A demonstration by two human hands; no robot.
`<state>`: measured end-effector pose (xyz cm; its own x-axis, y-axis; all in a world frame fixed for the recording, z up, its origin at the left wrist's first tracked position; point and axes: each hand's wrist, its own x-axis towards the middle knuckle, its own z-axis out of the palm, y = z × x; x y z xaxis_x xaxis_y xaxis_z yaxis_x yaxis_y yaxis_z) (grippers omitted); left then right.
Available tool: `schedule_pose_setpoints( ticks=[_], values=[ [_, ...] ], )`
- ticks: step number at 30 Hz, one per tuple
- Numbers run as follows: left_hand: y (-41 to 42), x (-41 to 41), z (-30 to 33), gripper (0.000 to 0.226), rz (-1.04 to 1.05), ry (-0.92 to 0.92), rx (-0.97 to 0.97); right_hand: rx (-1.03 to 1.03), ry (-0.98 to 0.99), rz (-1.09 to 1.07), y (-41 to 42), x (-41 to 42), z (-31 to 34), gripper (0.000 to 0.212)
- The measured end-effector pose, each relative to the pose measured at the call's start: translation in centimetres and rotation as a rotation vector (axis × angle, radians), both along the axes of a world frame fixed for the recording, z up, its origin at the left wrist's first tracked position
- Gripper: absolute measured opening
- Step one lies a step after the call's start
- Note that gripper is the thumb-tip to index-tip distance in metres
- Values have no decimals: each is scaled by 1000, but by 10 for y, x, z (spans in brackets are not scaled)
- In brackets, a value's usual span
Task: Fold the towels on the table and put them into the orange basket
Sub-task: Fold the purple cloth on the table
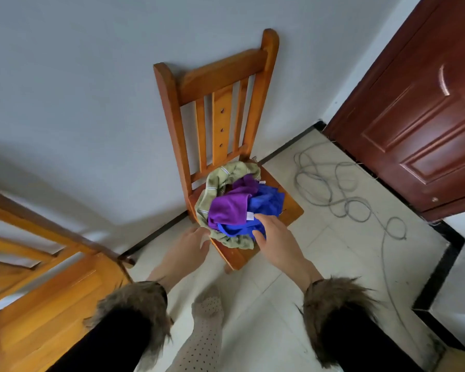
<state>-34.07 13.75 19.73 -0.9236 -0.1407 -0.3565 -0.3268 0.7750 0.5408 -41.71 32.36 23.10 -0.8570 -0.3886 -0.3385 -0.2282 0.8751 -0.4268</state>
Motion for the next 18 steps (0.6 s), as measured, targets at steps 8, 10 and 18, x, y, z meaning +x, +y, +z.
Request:
schedule_pose_setpoints(
  ticks=[8,10,18],
  values=[
    [45,-118,-68,38,-7,-170,33,11,-146,-16,30,-110,-75,48],
    [54,-137,-88,41,34,-179,-10,21,-173,-1,35,-137,-102,48],
    [78,-224,-170,55,176,-133,-225,25,-250,123,27,-217,-210,44]
  ],
)
